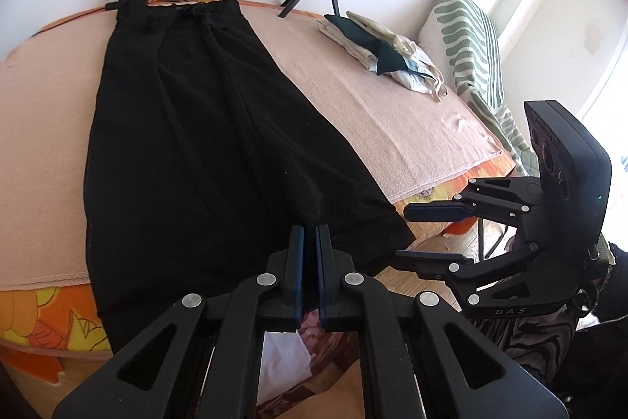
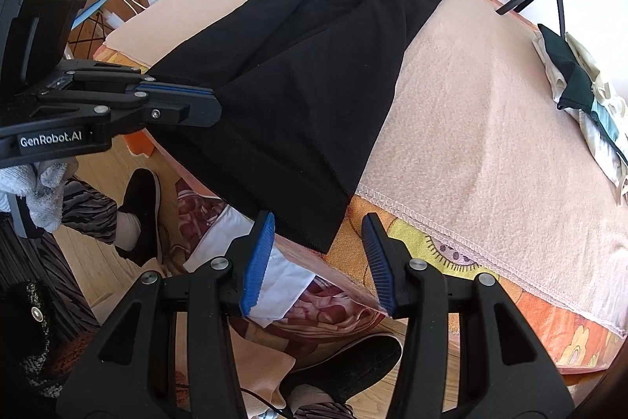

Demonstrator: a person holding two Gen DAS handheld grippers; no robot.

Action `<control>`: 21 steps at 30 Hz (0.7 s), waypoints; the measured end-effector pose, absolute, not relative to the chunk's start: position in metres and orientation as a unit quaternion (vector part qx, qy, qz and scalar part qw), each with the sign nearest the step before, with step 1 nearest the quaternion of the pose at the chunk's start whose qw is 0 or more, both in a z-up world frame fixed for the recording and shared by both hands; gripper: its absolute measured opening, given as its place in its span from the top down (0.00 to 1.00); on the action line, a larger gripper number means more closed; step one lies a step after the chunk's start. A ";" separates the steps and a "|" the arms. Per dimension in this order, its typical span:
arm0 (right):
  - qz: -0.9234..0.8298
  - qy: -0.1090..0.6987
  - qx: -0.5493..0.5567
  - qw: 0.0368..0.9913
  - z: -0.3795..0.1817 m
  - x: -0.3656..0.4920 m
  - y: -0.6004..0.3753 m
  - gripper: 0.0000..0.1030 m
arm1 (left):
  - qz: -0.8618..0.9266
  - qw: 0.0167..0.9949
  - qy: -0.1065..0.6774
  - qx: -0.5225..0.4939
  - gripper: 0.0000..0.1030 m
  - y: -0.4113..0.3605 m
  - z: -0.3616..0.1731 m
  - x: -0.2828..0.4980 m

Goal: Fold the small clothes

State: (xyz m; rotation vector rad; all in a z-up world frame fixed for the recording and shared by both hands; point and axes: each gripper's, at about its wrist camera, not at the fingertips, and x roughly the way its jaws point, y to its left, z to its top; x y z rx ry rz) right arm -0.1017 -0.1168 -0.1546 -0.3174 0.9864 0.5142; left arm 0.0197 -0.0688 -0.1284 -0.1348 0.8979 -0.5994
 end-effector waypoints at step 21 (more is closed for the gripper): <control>0.219 0.381 -0.281 0.853 -0.152 -0.140 -0.085 0.95 | -0.274 0.852 0.443 -0.047 0.96 -0.062 -0.144 0.012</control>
